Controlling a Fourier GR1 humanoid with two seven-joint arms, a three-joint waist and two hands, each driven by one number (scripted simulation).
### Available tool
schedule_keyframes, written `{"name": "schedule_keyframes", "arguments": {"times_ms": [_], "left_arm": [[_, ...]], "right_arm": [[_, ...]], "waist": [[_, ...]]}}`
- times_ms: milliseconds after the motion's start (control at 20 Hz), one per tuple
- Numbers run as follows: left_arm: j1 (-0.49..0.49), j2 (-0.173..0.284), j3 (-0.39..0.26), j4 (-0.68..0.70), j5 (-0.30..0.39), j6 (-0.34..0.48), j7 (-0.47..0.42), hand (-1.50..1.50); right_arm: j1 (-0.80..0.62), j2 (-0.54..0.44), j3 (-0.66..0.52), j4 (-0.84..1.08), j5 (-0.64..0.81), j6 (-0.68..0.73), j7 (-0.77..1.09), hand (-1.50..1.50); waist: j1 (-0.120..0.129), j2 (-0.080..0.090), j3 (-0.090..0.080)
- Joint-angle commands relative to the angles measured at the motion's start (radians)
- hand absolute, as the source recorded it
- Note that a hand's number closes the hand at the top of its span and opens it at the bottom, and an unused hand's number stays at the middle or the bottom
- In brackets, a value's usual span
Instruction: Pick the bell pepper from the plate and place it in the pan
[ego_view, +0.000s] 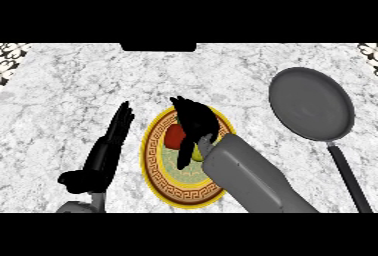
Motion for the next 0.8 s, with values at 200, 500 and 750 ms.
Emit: {"name": "schedule_keyframes", "arguments": {"times_ms": [200,500,750], "left_arm": [[0.018,-0.003,0.043,0.044,0.0,-0.064,-0.058,0.0],[-0.015,-0.043,0.008,-0.07,-0.056,0.004,0.082,0.0],[-0.064,-0.041,0.063,0.072,-0.02,-0.053,-0.008,0.0]], "right_arm": [[-0.03,0.002,-0.013,0.165,-0.011,-0.075,-0.121,-1.5],[-0.034,0.002,0.094,0.22,-0.095,-0.128,-0.086,-1.5],[-0.066,0.002,0.169,0.335,-0.094,-0.073,-0.227,1.5]], "waist": [[0.004,0.002,0.0],[0.009,0.001,0.0],[0.015,0.007,0.0]]}}
